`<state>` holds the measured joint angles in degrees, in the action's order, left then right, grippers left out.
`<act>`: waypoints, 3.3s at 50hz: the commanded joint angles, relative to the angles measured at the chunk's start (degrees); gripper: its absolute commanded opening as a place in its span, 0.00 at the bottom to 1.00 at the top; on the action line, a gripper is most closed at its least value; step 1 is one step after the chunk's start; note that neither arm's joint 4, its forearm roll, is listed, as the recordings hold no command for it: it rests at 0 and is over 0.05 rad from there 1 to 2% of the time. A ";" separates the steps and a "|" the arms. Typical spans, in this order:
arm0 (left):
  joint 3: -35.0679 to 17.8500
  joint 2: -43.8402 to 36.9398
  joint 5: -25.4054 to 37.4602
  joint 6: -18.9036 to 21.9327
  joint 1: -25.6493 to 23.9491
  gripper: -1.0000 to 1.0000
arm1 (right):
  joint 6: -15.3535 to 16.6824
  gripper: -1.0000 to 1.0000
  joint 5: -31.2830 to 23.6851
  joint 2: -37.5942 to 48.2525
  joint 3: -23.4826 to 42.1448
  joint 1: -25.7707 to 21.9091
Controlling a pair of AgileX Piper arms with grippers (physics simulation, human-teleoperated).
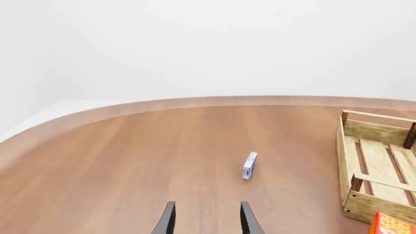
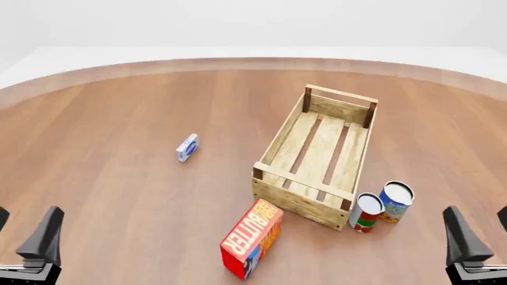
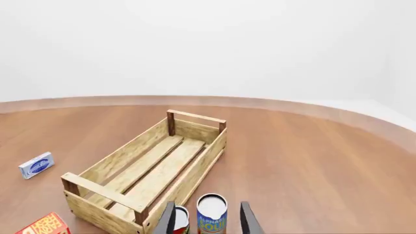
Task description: Pick up the tomato sauce, and put it in the wooden tray.
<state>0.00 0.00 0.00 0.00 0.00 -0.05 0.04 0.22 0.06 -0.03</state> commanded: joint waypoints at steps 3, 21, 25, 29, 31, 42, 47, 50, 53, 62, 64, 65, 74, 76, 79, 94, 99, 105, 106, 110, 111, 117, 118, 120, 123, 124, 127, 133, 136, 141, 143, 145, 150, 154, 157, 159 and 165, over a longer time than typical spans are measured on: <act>0.00 0.00 0.00 0.00 0.00 1.00 | 0.03 1.00 -0.02 0.77 0.29 -0.68; 0.00 0.00 0.00 0.00 0.00 1.00 | 0.00 1.00 -1.96 0.85 0.67 -2.15; 0.00 0.00 0.00 0.00 0.00 1.00 | 0.52 1.00 -2.38 1.27 0.83 -2.65; 0.00 0.00 0.00 0.00 0.00 1.00 | 1.09 1.00 -4.06 0.97 1.29 -2.76; 0.00 0.00 0.00 0.00 0.00 1.00 | 0.99 1.00 -4.76 0.74 1.27 -2.87; 0.00 0.00 0.00 0.00 0.00 1.00 | 2.40 1.00 -6.92 2.51 2.61 -4.82; 0.00 0.00 0.00 0.00 0.00 1.00 | 2.91 1.00 -7.49 3.28 3.23 -5.27; 0.00 0.00 0.00 0.00 0.00 1.00 | 3.43 1.00 -7.49 4.14 3.40 -5.70; 0.00 0.00 0.00 0.00 0.00 1.00 | 4.00 1.00 -7.29 5.68 3.67 -6.40; 0.00 0.00 0.00 0.00 0.00 1.00 | 4.16 1.00 -7.71 6.84 4.15 -6.94; 0.00 0.00 0.00 0.00 0.00 1.00 | 3.92 1.00 -7.49 7.49 4.10 -7.31; 0.00 0.00 0.00 0.00 0.00 1.00 | 3.70 1.00 -7.48 7.63 4.14 -7.24; 0.00 0.00 0.00 0.00 0.00 1.00 | 4.01 1.00 -7.84 9.18 4.74 -7.63; 0.00 0.00 0.00 0.00 0.00 1.00 | 4.18 1.00 -8.04 9.35 4.86 -7.78; 0.00 0.00 0.00 0.00 0.00 1.00 | 5.03 1.00 -7.22 10.81 4.79 -7.88; 0.00 0.00 0.00 0.00 0.00 1.00 | 4.61 1.00 -7.52 13.43 6.27 -8.03; 0.00 0.00 0.00 0.00 0.00 1.00 | 3.97 1.00 -7.69 13.93 6.90 -7.37; 0.00 0.00 0.00 0.00 0.00 1.00 | 1.70 1.00 -6.41 16.91 7.74 -7.53; 0.00 0.00 0.00 0.00 0.00 1.00 | 1.79 1.00 -6.11 17.36 7.64 -7.56; 0.00 0.00 0.00 0.00 0.00 1.00 | 1.76 1.00 -4.77 19.83 7.60 -7.81; 0.00 0.00 0.00 0.00 0.00 1.00 | 1.93 1.00 -4.48 20.14 7.63 -7.92; 0.00 0.00 0.00 0.00 0.00 1.00 | 1.83 1.00 -3.13 22.71 7.80 -8.55; 0.00 0.00 0.00 0.00 0.00 1.00 | 1.83 1.00 -3.13 22.71 7.80 -8.55; 0.00 0.00 0.00 0.00 0.00 1.00 | 2.07 1.00 -2.45 23.61 7.77 -8.60; 0.00 0.00 0.00 0.00 0.00 1.00 | 2.14 1.00 -2.15 23.90 7.62 -8.58; 0.00 0.00 0.00 0.00 0.00 1.00 | 2.15 1.00 -1.88 24.04 7.50 -8.51; 0.00 0.00 0.00 0.00 0.00 1.00 | 2.05 1.00 -0.50 25.41 7.02 -8.73; 0.00 0.00 0.00 0.00 0.00 1.00 | 2.23 1.00 1.81 27.70 6.30 -8.83; 0.00 0.00 0.00 0.00 0.00 1.00 | 2.16 1.00 3.53 29.28 5.83 -8.80; 0.00 0.00 0.00 0.00 0.00 1.00 | 2.09 1.00 6.17 31.86 5.24 -9.08; 0.00 0.00 0.00 0.00 0.00 1.00 | 2.10 1.00 6.98 32.70 5.04 -9.22; 0.00 0.00 0.00 0.00 0.00 1.00 | 2.09 1.00 7.90 33.74 4.97 -9.26; 0.00 0.00 0.00 0.00 0.00 1.00 | 2.03 1.00 9.51 35.35 4.81 -9.40; 0.00 0.00 0.00 0.00 0.00 1.00 | 2.07 1.00 12.02 37.95 4.46 -9.45; 0.00 0.00 0.00 0.00 0.00 1.00 | 2.19 1.00 13.25 39.32 4.43 -9.53; 0.00 0.00 0.00 0.00 0.00 1.00 | 2.25 1.00 14.19 40.26 4.34 -9.44; 0.00 0.00 0.00 0.00 0.00 1.00 | 2.52 1.00 16.80 43.04 4.11 -9.40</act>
<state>0.00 0.00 0.00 0.00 0.00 2.17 12.56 38.75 4.64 -9.42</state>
